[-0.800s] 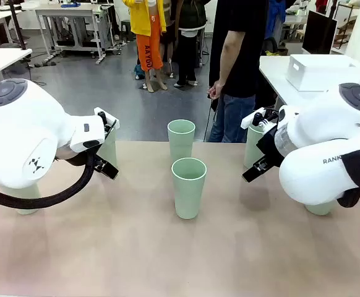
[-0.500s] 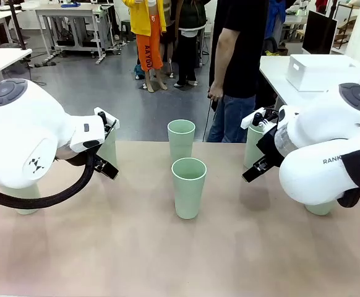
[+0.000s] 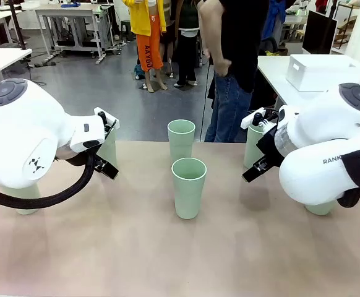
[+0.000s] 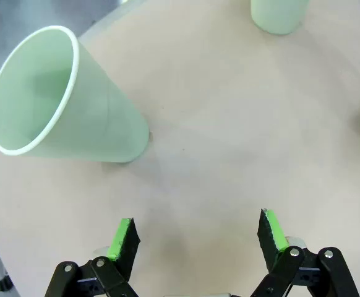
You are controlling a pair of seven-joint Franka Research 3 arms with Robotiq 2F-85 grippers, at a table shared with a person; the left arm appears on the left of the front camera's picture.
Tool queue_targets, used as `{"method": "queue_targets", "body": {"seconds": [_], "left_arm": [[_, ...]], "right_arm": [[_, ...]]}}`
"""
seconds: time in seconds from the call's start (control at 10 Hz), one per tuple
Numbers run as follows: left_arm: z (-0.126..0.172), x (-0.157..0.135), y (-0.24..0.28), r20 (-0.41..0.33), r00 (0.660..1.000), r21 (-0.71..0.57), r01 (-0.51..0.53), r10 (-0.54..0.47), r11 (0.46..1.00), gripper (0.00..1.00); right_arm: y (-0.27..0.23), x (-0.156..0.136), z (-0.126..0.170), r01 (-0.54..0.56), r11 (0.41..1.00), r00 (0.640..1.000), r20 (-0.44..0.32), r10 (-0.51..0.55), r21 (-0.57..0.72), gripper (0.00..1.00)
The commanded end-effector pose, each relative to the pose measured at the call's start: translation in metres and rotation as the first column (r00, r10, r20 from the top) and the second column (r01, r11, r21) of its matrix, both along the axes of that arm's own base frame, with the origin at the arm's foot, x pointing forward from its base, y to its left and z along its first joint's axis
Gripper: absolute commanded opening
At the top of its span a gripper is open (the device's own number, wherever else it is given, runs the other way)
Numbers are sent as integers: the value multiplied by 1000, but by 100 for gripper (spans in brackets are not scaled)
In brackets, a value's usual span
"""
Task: Stack the cups and store them in the basket.
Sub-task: Pick up two Reusable plastic cups , one in each hand.
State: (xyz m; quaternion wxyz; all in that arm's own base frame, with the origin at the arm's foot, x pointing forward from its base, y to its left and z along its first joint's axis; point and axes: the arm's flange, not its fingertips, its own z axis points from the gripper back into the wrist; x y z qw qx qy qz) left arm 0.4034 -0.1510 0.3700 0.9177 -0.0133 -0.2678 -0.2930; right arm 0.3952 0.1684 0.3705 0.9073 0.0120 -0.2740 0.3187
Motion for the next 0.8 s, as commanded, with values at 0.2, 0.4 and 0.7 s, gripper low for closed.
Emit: {"method": "queue_targets", "body": {"seconds": [0.2,0.4,0.7], "left_arm": [[47,0,10,-6,1000,-33,26,-26,999,100],[99,4,27,-28,997,-43,71,-72,997,100],[161,5,69,-28,976,-92,211,-214,973,100]], "right_arm": [[1,14,43,28,1000,997,78,-29,5,100],[-12,23,83,27,999,997,74,-30,40,100],[-75,26,142,-19,988,997,77,7,155,100]]}}
